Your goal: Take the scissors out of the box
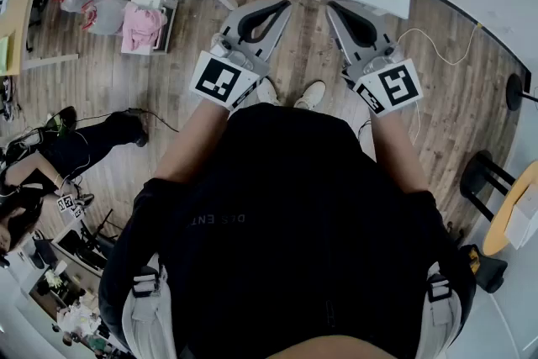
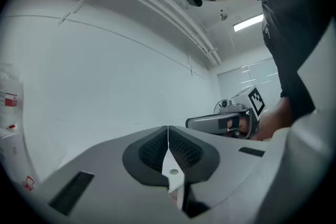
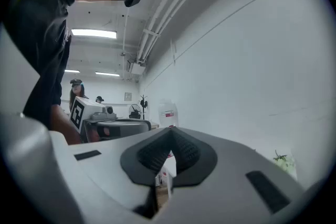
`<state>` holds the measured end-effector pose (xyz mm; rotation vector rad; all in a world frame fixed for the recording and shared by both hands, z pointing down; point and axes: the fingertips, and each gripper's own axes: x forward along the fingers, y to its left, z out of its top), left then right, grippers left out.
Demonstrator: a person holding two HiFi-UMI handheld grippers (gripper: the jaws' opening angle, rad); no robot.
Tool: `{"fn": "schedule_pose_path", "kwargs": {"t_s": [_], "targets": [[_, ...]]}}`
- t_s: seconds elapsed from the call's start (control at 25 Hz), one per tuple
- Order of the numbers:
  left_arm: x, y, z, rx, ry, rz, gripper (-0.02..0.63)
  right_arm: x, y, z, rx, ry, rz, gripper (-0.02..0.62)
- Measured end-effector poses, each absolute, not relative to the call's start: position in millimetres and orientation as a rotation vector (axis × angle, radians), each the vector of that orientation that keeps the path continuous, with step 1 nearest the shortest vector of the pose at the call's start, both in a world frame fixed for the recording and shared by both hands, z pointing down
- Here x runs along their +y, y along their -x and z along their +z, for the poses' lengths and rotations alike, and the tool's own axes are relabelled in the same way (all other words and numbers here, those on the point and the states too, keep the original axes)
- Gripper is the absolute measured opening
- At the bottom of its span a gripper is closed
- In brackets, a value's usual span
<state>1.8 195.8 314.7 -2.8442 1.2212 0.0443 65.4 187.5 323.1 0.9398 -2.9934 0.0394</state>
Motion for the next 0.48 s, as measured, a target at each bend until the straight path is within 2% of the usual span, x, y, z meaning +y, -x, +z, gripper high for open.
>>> {"fn": "schedule_pose_path", "kwargs": {"t_s": [0.48], "targets": [[197.6,-16.0,319.8,1.236,2.848,0.028,0.020,192.4,-77.7,330.0,-2.979,-0.913,0.046,-0.003]]}}
